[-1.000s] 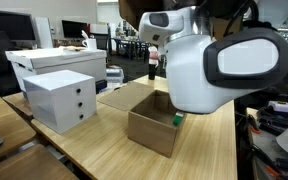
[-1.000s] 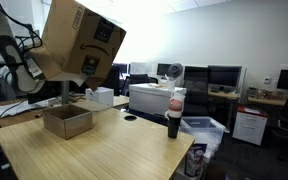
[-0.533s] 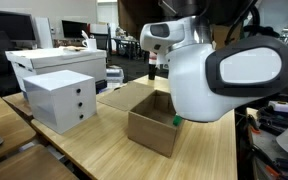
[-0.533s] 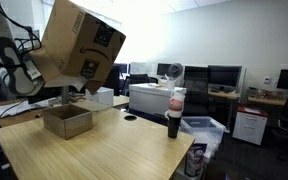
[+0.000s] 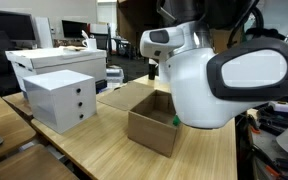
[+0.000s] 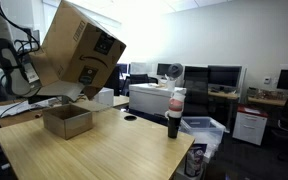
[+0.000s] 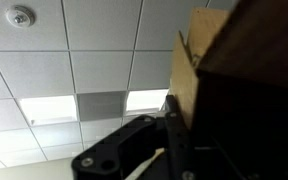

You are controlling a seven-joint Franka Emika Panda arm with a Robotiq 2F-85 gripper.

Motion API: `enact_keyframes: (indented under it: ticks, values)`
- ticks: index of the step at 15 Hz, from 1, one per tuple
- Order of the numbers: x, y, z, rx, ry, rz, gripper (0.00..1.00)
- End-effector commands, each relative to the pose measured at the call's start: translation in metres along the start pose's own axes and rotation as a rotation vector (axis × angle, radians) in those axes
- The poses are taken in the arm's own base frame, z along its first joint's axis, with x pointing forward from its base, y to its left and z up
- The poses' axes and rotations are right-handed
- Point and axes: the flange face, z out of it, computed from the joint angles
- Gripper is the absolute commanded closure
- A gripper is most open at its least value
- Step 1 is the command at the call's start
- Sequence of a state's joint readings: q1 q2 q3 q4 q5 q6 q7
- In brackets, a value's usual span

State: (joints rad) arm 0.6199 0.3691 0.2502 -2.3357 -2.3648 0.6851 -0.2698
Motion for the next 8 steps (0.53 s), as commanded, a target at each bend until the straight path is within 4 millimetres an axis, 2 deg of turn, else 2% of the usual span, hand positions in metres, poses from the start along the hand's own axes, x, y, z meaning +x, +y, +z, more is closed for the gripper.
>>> enact_keyframes:
  ticks: [1, 8]
  values:
    - [-0.0021, 0.0005, 0.0079, -0.002, -0.017, -0.025, 0.94]
    - [0.002, 0.0031, 0.0087, 0.016, -0.029, -0.005, 0.94]
